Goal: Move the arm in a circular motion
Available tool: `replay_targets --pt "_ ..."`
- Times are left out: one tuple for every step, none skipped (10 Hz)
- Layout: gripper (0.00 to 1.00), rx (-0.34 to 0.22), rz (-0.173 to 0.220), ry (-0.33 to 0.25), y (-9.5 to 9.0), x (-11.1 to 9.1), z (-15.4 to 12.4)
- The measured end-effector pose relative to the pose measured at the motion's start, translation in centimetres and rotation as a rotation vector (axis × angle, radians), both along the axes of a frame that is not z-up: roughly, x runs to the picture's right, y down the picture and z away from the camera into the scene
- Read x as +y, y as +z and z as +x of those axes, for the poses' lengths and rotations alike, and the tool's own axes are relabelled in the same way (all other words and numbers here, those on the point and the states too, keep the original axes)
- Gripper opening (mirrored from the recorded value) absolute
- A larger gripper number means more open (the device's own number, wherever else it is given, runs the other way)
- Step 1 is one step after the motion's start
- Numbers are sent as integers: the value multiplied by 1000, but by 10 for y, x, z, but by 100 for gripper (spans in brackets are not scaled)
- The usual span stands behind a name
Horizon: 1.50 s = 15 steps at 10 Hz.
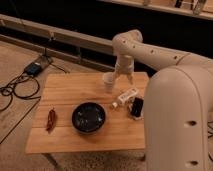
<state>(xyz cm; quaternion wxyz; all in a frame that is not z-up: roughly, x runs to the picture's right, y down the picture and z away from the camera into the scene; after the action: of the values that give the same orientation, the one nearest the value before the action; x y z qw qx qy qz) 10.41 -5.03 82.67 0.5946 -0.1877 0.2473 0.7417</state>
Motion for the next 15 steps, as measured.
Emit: replay_targets --pt "65 -7 3 -13 11 -9 -5" --pt "65 -26 3 -29 22 -17 -19" --pt "65 -43 4 -44 30 -23 -31" --pt "65 -74 4 -74 40 -29 -54" --pt "65 -100 3 -99 47 -33 -73" --pt "65 -121 0 -118 52 -34 -88" --pt "65 -150 -3 -146 56 -35 -107" --pt "65 -183 -8 -177 59 -34 -128" --pt "65 -214 -14 -205 58 -31 -146" --pt "65 -263 -29 -246 55 -22 -171" --pt "65 -308 -44 -283 47 -12 -192" --pt "65 -352 -55 -317 38 1 -210" --pt "65 -396 -62 -346 24 14 -228" --pt "65 -432 -67 -378 9 28 -242" --pt "65 -464 -75 -396 -6 43 -251"
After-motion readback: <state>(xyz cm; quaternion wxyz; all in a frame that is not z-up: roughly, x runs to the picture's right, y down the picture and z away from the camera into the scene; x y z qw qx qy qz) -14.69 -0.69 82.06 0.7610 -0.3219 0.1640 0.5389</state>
